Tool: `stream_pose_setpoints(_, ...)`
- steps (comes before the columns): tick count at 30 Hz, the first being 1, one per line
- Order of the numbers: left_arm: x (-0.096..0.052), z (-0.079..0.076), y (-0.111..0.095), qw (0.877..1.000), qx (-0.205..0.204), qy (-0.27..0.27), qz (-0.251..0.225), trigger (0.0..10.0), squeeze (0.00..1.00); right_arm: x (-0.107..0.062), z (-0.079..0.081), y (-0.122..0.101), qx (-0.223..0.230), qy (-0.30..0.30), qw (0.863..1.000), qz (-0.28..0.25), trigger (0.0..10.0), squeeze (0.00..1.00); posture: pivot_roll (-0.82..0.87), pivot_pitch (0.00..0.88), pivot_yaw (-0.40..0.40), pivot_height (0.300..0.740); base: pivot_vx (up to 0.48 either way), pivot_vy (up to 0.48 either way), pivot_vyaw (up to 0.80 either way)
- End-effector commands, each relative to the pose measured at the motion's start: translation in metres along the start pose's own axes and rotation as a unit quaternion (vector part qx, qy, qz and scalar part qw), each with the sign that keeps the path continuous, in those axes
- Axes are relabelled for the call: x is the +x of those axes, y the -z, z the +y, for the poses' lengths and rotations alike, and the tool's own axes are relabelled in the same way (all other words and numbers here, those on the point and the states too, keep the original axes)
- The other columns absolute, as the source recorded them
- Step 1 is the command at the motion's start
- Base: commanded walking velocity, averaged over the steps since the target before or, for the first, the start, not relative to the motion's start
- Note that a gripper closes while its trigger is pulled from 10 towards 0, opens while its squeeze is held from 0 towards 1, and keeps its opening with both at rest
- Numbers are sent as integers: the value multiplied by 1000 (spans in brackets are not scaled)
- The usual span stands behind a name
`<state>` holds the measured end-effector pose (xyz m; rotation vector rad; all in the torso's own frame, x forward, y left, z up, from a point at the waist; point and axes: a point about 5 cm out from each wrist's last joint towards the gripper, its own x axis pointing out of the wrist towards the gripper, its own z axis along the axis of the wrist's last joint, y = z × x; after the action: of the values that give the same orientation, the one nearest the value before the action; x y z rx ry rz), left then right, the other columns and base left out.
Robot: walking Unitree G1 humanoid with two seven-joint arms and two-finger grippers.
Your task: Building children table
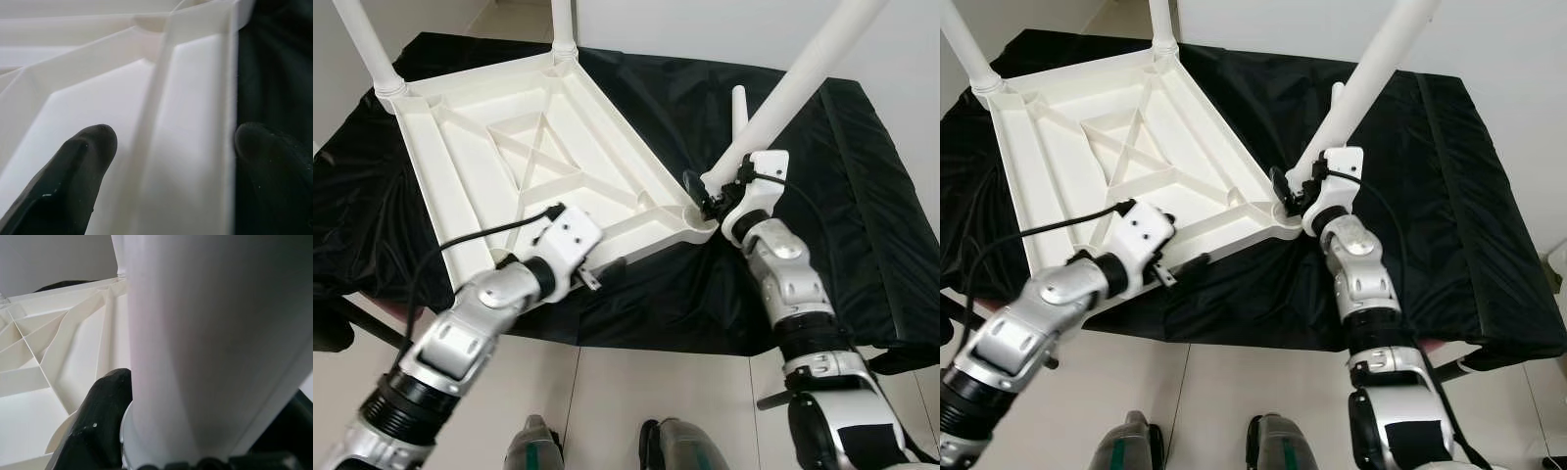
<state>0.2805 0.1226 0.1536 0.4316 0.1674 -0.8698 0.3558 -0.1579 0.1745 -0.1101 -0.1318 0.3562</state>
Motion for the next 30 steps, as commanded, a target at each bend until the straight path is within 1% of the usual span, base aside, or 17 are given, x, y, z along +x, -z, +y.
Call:
stream_pose_setpoints(1,-3,8,1,1000,8,-5,3,10000,1000,3,2,-2,-8,-18,1000,4,10000,0,-30,65,-22,740,0,0,0)
stream_pose_setpoints(2,-4,18,1,1000,15,-17,5,10000,1000,3,2,-3,-12,-29,999,7,10000,0,-32,64,-24,740,0,0,0)
stream_pose_setpoints(3,-4,18,1,1000,15,-17,5,10000,1000,3,2,-3,-12,-29,999,7,10000,0,-32,64,-24,740,0,0,0)
stream_pose_setpoints(4,-6,28,-1,999,22,-33,7,10000,1000,3,2,-4,-19,-40,999,9,10000,0,-32,64,-24,740,0,0,0)
stream_pose_setpoints(5,-8,41,-5,998,30,-50,4,10000,808,3,4,-6,-25,-62,998,11,10000,0,-32,64,-25,740,0,0,0)
stream_pose_setpoints(6,-9,51,-11,997,34,-64,-2,10000,0,3,6,-6,-29,-81,996,14,10000,0,-35,61,-26,740,0,0,0)
stream_pose_setpoints(7,-10,59,-16,997,34,-75,-9,10000,0,2,8,-7,-32,-97,995,17,10000,0,-36,62,-26,740,0,0,0)
stream_pose_setpoints(9,-10,59,-16,997,34,-75,-9,10000,0,2,8,-7,-32,-97,995,17,10000,0,-36,62,-26,740,0,0,0)
stream_pose_setpoints(12,-5,76,-48,994,-4,-83,-73,10000,0,-1,12,-5,-48,-139,989,27,10000,0,-34,57,-33,740,0,0,0)
stream_pose_setpoints(15,-2,76,-60,993,-13,-73,-97,10000,0,-1,13,-4,-44,-150,987,31,10000,0,-33,57,-34,740,0,0,0)
stream_pose_setpoints(17,10,73,-87,989,-11,-45,-142,10000,0,-3,17,-4,-46,-179,982,34,10000,0,-35,53,-35,740,0,0,0)
stream_pose_setpoints(18,10,73,-87,989,-11,-45,-142,10000,0,-3,17,-4,-46,-179,982,34,10000,0,-35,53,-35,740,0,0,0)
stream_pose_setpoints(21,26,68,-113,983,-16,-22,-182,10000,0,-4,21,-6,-55,-205,977,28,10000,0,-38,52,-33,740,0,0,0)
stream_pose_setpoints(24,29,66,-121,981,-15,-8,-193,10000,0,-5,22,-6,-56,-212,975,28,10000,0,-39,53,-33,740,0,0,0)
stream_pose_setpoints(26,33,63,-133,977,-19,24,-211,10000,0,-6,23,-7,-55,-223,973,28,10000,0,-39,53,-34,740,0,0,0)
stream_pose_setpoints(29,34,61,-135,976,-13,45,-213,10000,0,-6,23,-7,-54,-230,971,30,10000,0,-40,51,-32,740,0,0,0)
stream_pose_setpoints(30,35,61,-135,975,-21,61,-212,10000,0,-7,24,-6,-56,-235,970,32,10000,0,-41,52,-29,740,0,0,0)
